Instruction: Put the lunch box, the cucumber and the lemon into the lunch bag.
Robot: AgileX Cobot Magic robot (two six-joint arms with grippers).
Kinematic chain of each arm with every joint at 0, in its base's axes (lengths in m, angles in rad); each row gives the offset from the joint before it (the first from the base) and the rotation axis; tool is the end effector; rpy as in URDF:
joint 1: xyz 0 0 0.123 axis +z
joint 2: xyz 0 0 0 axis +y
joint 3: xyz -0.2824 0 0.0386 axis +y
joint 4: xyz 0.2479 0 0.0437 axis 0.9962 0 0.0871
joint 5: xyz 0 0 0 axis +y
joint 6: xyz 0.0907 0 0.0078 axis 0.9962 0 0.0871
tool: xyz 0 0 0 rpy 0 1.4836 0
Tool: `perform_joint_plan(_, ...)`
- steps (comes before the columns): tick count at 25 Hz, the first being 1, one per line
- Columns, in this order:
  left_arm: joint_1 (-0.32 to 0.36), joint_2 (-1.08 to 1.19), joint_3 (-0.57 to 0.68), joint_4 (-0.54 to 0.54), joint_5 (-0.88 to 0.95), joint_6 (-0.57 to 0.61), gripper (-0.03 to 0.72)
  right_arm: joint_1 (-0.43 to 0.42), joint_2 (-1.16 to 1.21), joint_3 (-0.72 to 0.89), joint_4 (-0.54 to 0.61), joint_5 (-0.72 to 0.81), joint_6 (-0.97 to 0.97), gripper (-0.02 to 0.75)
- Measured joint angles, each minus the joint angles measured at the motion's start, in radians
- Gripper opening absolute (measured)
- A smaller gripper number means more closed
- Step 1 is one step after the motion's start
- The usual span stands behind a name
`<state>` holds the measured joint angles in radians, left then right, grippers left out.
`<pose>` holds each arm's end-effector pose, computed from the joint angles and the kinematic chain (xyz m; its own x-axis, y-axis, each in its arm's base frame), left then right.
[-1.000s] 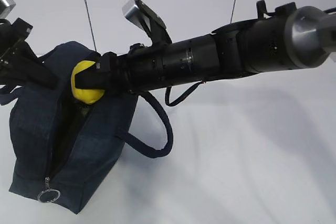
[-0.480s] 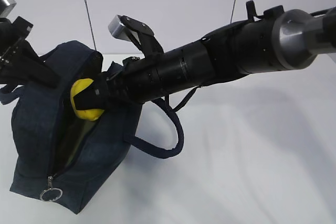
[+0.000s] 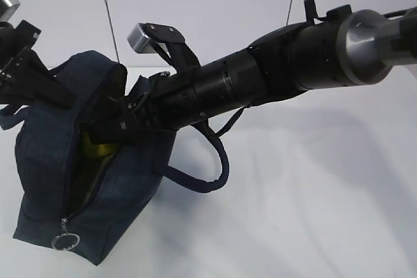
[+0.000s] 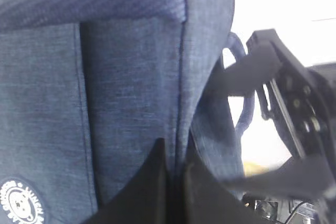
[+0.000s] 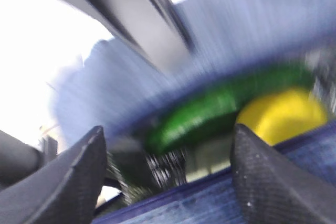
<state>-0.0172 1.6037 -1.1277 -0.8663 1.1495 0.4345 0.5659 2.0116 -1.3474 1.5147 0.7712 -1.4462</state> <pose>0.3010 -0.0685 0.2653 -0.9787 0.0068 -0.2053 0.1481 0.7162 -0.6820 0.3291 0.2842 0.2050 -0.5376 -0.3020 -0.7872 -0.8351 0.3194 0.4478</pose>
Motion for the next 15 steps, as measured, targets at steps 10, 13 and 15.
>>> perform_joint_plan(10, 0.000, 0.000, 0.000, 0.015, 0.000, 0.009, -0.004, -0.027, -0.108, -0.002, -0.017, 0.070, 0.015, 0.533)
perform_joint_plan(13, 0.000, 0.000, 0.000, 0.022, -0.002, 0.011, -0.004, -0.049, -0.134, -0.002, -0.044, 0.070, 0.085, 0.533)
perform_joint_plan(15, 0.000, 0.000, 0.000, 0.023, -0.006, 0.011, -0.004, -0.069, -0.143, -0.002, -0.084, 0.070, 0.169, 0.532)
